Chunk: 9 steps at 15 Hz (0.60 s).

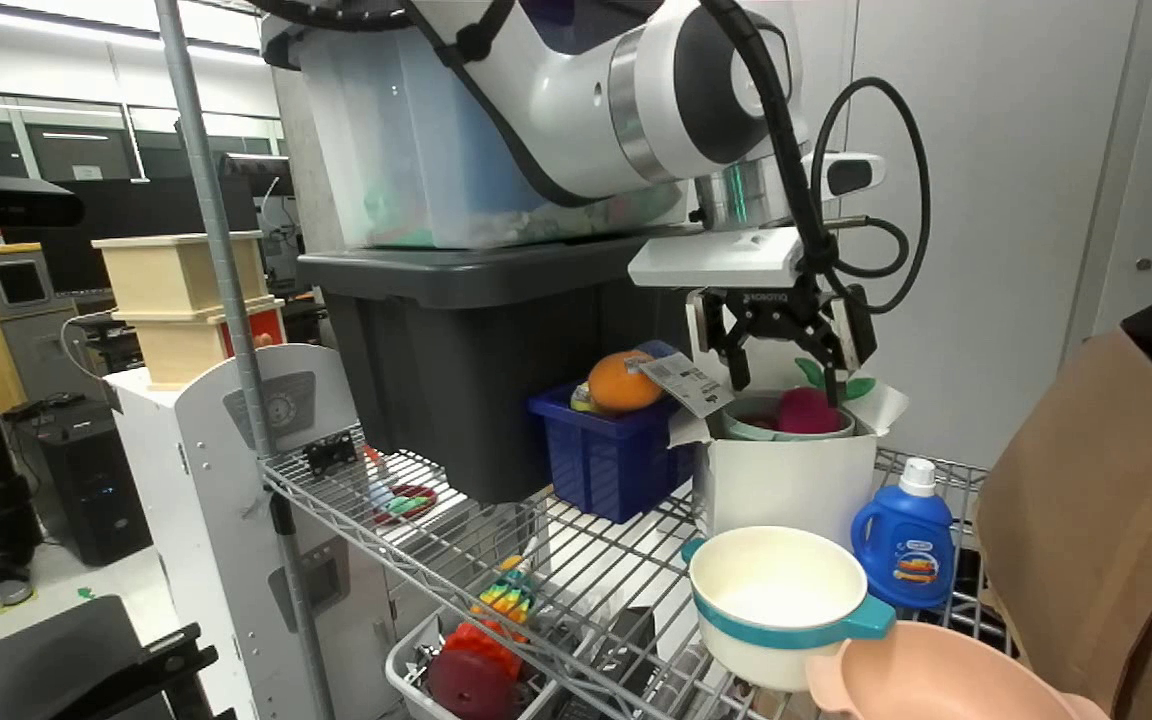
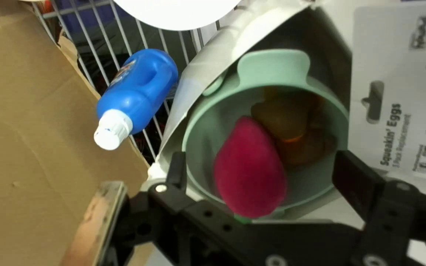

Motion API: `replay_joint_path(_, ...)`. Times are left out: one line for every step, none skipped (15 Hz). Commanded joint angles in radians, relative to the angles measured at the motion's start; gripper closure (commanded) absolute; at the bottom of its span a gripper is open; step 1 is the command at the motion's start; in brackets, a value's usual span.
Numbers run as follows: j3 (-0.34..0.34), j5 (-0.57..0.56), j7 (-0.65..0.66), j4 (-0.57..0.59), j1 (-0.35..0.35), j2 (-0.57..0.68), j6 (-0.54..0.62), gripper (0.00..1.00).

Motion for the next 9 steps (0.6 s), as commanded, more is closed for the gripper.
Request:
replay_joint_path(0.0, 0.006, -0.015, -0.029, 0.007, 0.011, 0.04, 0.0)
replay_joint_path(-0.001, 0.006, -0.014, -0.034, 0.009, 0.013, 0.045, 0.0)
replay_joint_path(-0.001, 0.006, -0.013, -0.038, 0.012, 0.016, 0.049, 0.0)
replay_joint_path(-0.001, 0.005, -0.013, -0.042, 0.014, 0.017, 0.052, 0.03)
replay_joint_path(-0.003, 0.004, -0.012, -0.043, 0.016, 0.019, 0.055, 0.19)
replay_joint_path(-0.004, 0.004, -0.013, -0.046, 0.016, 0.02, 0.057, 0.28)
replay_joint_path(-0.004, 0.002, -0.016, -0.048, 0.015, 0.018, 0.059, 0.29)
replay_joint_path(-0.006, 0.001, -0.015, -0.048, 0.014, 0.018, 0.059, 0.36)
replay_joint_path(-0.009, 0.001, -0.017, -0.048, 0.012, 0.016, 0.059, 0.43)
